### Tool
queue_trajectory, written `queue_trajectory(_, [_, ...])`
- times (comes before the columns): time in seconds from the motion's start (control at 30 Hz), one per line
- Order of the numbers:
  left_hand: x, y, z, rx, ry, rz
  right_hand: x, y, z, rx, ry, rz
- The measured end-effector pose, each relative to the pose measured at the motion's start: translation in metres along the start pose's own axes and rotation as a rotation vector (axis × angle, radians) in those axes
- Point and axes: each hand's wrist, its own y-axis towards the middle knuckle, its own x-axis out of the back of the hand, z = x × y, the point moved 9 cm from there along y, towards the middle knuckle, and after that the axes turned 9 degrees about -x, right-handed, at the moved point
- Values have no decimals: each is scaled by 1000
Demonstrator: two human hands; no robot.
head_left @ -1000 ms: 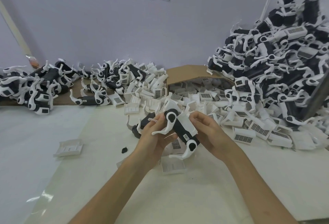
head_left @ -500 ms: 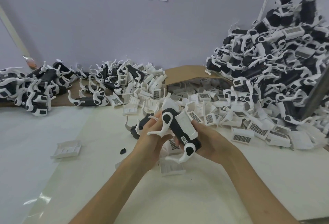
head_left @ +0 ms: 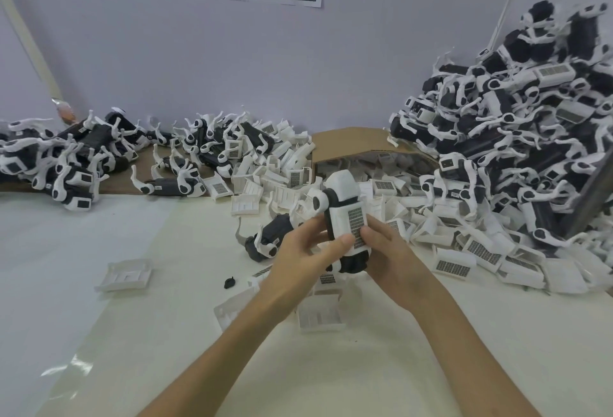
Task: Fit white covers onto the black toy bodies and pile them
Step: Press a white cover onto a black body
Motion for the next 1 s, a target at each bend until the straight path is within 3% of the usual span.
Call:
queue_trajectory(0.37, [5,-1,-13,-87,144,-73,4,1,0,30,-52,-74])
queue_trajectory(0.63, [-1,-2,-7,-85,300,4,7,1,-2,-2,-31,-112])
queue_trajectory(0.83, [3,-4,-7,-110,347,-47,6,2,-3,4,-39,-108])
queue_trajectory(1.0, [11,-5,-11,-119,346,-137,17,0,7,133,-220,-323])
